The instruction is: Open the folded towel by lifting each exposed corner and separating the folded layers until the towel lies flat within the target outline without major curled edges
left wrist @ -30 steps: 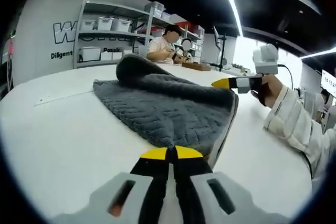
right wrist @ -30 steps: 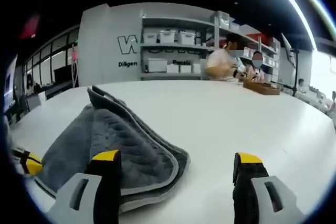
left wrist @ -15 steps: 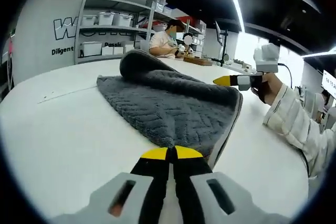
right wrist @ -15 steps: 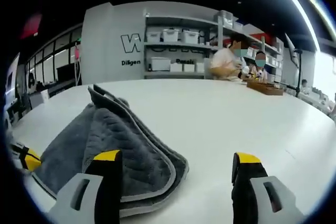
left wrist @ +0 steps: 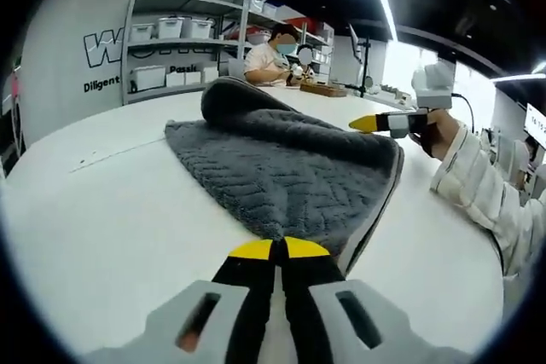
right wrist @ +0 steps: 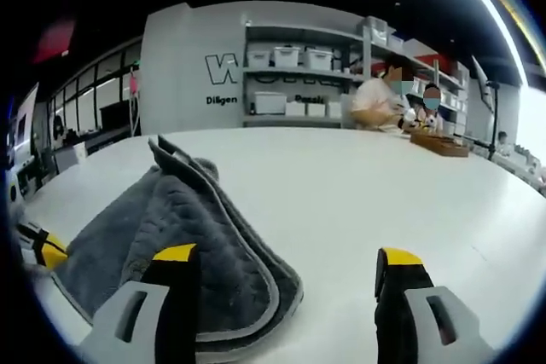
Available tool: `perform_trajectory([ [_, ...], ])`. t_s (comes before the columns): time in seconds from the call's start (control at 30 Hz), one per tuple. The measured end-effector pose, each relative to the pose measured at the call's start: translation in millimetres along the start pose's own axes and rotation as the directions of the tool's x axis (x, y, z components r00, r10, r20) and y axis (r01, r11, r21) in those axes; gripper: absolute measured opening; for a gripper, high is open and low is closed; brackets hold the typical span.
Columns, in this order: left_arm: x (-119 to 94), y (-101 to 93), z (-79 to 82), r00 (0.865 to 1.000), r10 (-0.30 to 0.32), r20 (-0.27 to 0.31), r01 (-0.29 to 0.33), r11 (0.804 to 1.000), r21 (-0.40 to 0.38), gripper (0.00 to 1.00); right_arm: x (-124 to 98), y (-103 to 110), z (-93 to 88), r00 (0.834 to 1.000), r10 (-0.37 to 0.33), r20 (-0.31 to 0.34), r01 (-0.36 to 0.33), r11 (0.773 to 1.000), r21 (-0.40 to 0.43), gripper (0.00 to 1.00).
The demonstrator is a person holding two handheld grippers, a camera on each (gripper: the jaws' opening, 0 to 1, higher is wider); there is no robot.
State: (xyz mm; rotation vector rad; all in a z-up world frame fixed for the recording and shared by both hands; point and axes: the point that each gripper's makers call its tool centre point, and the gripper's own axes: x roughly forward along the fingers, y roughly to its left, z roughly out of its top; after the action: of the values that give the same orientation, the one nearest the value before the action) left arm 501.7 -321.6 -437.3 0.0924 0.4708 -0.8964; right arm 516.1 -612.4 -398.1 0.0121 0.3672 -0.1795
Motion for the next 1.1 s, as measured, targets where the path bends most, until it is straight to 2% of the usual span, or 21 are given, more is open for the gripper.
perform_trajectory([
  [0.33,-9,11.5,-2.8,0.999,0.030,-0.026,-0.029,0.999,0.020,0.02,1,8,1.5,0.999,0.034,0.008,-0.034,0.999,-0.012,0.80],
  [0.5,-17,23.6,-5.2,0.996,0.075,-0.045,-0.074,0.997,0.039,0.02,4,13,-1.4,0.999,0.054,-0.005,-0.054,0.998,-0.027,0.78],
  [0.67,-24,34.2,-7.2,0.993,0.101,-0.056,-0.099,0.995,0.033,0.02,3,16,-0.2,0.997,0.071,0.003,-0.071,0.997,-0.026,0.72],
  [0.83,-30,43.6,-9.5,0.992,0.112,-0.057,-0.113,0.994,-0.002,0.02,3,17,0.3,0.996,0.085,0.008,-0.084,0.996,-0.024,0.72],
  [1.1,-40,59.2,-11.0,0.986,0.158,-0.061,-0.159,0.987,-0.015,0.02,5,34,-2.2,0.989,0.151,-0.003,-0.151,0.988,-0.046,0.67],
])
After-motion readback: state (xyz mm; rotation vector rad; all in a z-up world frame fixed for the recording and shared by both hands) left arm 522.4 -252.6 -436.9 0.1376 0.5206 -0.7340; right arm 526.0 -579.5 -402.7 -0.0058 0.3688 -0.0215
